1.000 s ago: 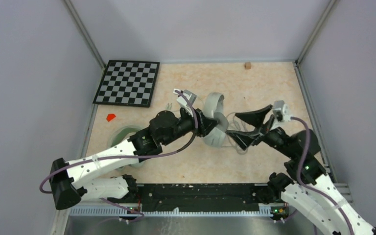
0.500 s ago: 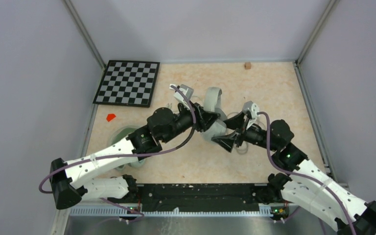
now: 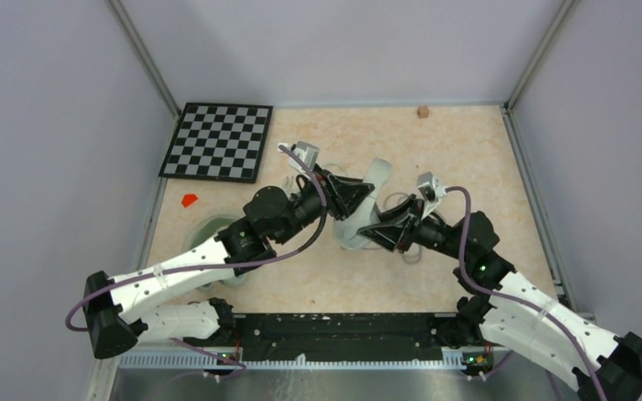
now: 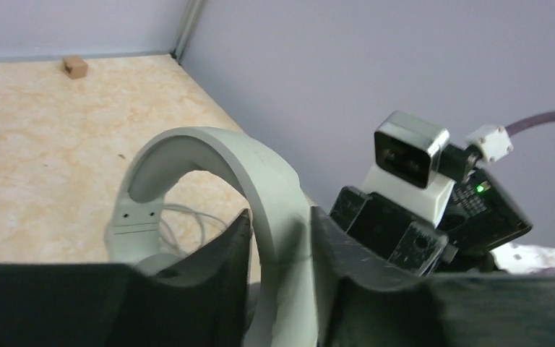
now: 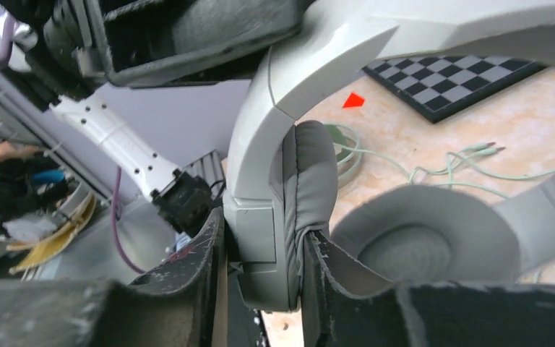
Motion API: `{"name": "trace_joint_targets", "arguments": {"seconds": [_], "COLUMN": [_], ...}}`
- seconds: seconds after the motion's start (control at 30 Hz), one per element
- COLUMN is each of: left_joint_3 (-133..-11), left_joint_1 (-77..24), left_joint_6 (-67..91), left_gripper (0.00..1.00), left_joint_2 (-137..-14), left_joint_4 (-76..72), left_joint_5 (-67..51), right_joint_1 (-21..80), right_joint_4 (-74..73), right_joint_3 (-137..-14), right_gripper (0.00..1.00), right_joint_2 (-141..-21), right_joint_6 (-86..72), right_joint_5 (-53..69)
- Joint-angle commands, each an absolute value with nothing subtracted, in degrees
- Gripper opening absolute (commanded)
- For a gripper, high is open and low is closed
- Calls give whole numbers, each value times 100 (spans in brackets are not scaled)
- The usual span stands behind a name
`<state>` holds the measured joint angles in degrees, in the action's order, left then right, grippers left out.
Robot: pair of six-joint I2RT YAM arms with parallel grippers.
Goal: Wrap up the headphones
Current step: Pick up the headphones from the center of the board.
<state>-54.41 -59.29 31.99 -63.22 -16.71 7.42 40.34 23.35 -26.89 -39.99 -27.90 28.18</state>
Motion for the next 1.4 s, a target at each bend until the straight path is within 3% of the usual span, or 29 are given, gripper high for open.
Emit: {"name": "trace_joint_targets", "arguments": {"seconds": [0.0,0.13,0.2,0.3,0.5,0.8,1.0,1.37], "left_joint_3": [-5326,-5799,-5987,-6038,-6355,-4679,-5108,-5271], "left_joint_1": [-5929,-5929,-5932,-5924,-5927,-5935,-5937,-5933], "left_joint_6": [2913,2090,1568,520,-989,-2947,-3396,-3398], "left_gripper": [47,85,93,97,99,99,98,93], "left_joint_2": [-5941,-5808,-5644,-5304,-4960,-3666,-4264,-4567], "left_joint_4": [-2043,-799,-243,438,1893,163,882,48], "left_joint_5": [744,278,45,-389,-732,-546,-1279,-1846], "right_joint_1": [3995,3990,3990,3990,3990,3990,3990,3999], "right_joint_4": [3070,1935,1673,1379,429,734,700,1397], "right_joint_3": [-2695,-3096,-3234,-3524,-4341,-4498,-4561,-4347], "right_gripper": [13,9,7,7,7,5,5,4], "right_joint_2": [-3717,-3380,-3203,-3066,-3442,-3654,-3722,-3748], "right_joint_6": [-3115,-2713,-2667,-2719,-2516,-2807,-2794,-3384], "right_joint_5": [2392,2218,2276,2766,4607,6338,6666,6936]}}
